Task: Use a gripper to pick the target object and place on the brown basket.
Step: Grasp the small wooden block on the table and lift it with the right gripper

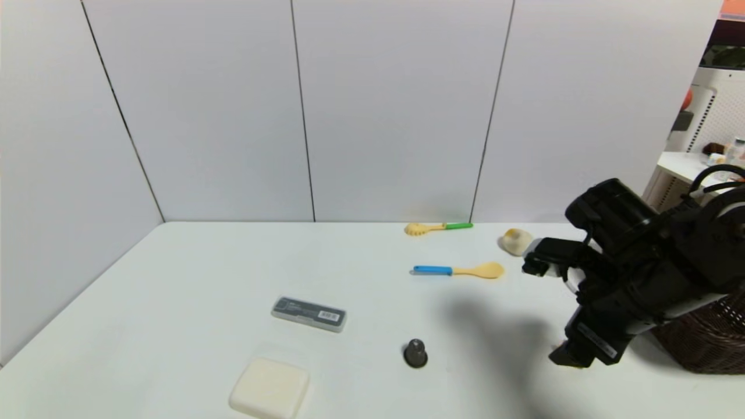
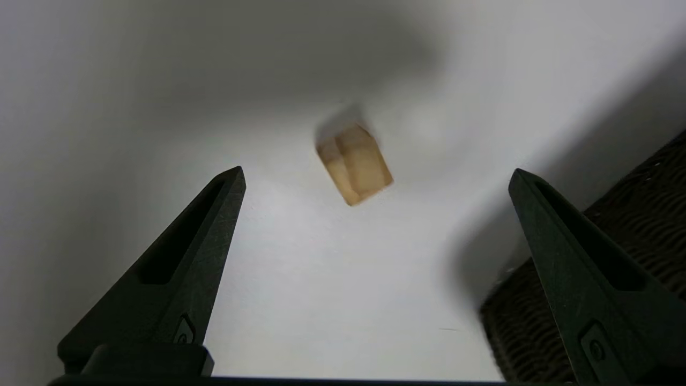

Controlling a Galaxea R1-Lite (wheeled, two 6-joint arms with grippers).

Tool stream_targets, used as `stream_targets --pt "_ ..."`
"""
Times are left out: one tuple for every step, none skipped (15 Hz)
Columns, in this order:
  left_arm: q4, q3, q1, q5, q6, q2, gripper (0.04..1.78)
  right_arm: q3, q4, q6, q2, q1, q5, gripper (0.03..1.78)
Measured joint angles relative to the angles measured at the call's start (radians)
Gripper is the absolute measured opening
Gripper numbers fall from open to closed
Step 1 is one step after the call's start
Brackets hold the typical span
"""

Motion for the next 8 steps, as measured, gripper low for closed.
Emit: stream_targets --pt "0.0 0.0 0.0 0.0 0.0 0.0 1.69 -0.025 0.04 0.097 0.009 0.034 -0.012 1.7" --pt "0.0 0.0 0.0 0.0 0.0 0.0 1.69 -0.061 0.099 0.214 0.021 0.07 -0.026 1.7" --pt "0.0 0.0 0.0 0.0 0.0 0.0 1.69 -0.09 0.157 0.326 0.034 0.097 -0.037 1.7" --pt "0.0 0.0 0.0 0.0 0.0 0.0 1.69 -0.116 0.2 0.434 0.047 0.118 -0.043 1.7" --pt "0.0 0.0 0.0 0.0 0.0 0.0 1.69 -0.135 0.223 0.544 0.061 0.131 -0.045 1.7" --pt "0.0 0.0 0.001 0.0 0.0 0.0 1.69 -0.15 0.23 0.637 0.075 0.135 -0.05 1.7" --pt "0.0 0.0 0.001 0.0 0.0 0.0 1.69 -0.162 0.234 0.726 0.09 0.134 -0.062 1.7" --pt "0.0 0.0 0.001 0.0 0.0 0.0 1.69 -0.168 0.237 0.797 0.106 0.127 -0.075 1.7"
